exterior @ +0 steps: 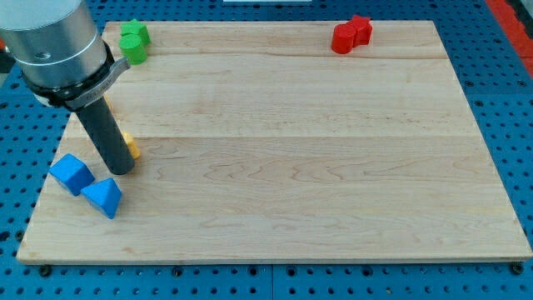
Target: Place the blue blocks at the left center
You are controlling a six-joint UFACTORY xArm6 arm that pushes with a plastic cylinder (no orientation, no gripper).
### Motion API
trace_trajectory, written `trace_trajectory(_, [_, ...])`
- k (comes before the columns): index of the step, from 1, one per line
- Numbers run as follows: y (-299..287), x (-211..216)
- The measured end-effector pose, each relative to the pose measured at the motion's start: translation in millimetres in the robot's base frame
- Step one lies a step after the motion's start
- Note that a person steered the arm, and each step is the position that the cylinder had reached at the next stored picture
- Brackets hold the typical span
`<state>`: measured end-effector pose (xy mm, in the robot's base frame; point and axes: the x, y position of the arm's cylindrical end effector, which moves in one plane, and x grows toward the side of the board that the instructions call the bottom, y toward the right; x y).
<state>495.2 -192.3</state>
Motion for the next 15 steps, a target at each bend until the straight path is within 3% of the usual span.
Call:
trace_trajectory(1, [5.0,-54.1])
trace_trajectory(2, [5.0,-64.7])
trace_trajectory(3, [55.8,-45.3])
trace_trajectory(4, [98.5,40.6])
trace_trajectory(5, [72.4,80.6])
trace_trajectory(7, [-19.5,57.0])
trace_trajectory(11, [-67.7,59.3])
trace_trajectory(12, [-73.5,52.0])
trace_trajectory(13, [-73.5,7.8])
trace_trajectory(15, [-58.8,4.3])
